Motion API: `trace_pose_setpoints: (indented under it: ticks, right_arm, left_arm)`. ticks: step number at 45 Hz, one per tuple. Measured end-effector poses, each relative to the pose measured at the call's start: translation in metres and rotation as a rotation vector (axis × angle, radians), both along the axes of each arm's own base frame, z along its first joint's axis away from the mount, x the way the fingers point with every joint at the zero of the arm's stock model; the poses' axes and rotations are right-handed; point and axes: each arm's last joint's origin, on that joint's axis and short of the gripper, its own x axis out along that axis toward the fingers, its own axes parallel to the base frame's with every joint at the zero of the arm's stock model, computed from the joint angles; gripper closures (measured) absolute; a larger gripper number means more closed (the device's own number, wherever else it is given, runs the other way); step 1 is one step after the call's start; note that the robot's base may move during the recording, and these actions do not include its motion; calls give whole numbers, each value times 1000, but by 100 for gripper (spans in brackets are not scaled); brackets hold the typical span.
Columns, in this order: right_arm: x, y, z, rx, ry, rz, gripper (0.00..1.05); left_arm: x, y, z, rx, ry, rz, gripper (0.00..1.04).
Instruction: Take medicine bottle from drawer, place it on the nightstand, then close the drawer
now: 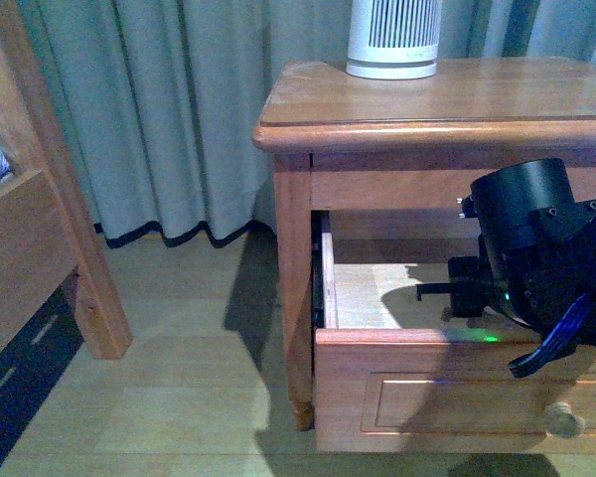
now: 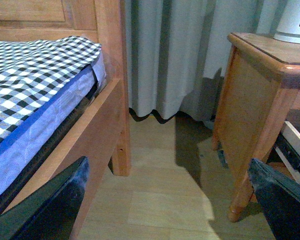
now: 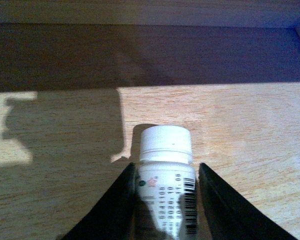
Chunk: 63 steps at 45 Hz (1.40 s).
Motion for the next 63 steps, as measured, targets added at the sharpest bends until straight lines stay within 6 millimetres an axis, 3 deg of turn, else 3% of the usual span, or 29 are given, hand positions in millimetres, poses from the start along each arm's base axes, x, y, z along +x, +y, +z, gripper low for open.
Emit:
trace_pose_setpoints:
  ticks: [4,13,23,40,48,53,57,61,63]
  right_arm:
    - [0,0,0,4,-6,3,75]
    - [-7,0,5,10,-40,19,76]
    - [-45,9,25,-44,-36,14,76]
    - [-121,29,115,-53,-279,63,76]
    - [-137,22,183,-52,-475,85,76]
    - [-121,0,240,-49,-606,75,76]
    - [-91,-22,253,-45,-556,61,76]
    - [-65,-38,253,-49,-503,33,76]
    - [-42,-51,250,-54,-465,1,76]
  left_arm:
    - [0,0,0,0,0,0,7]
    - [0,0,0,0,0,0,7]
    - [0,0,0,0,0,0,7]
    - [0,0,0,0,0,0,7]
    - [0,0,0,0,0,0,7]
    - [0,0,0,0,0,-2,7]
    - [0,0,0,0,0,-1,7]
    - [0,0,0,0,0,-1,7]
    - [0,0,0,0,0,-1,7]
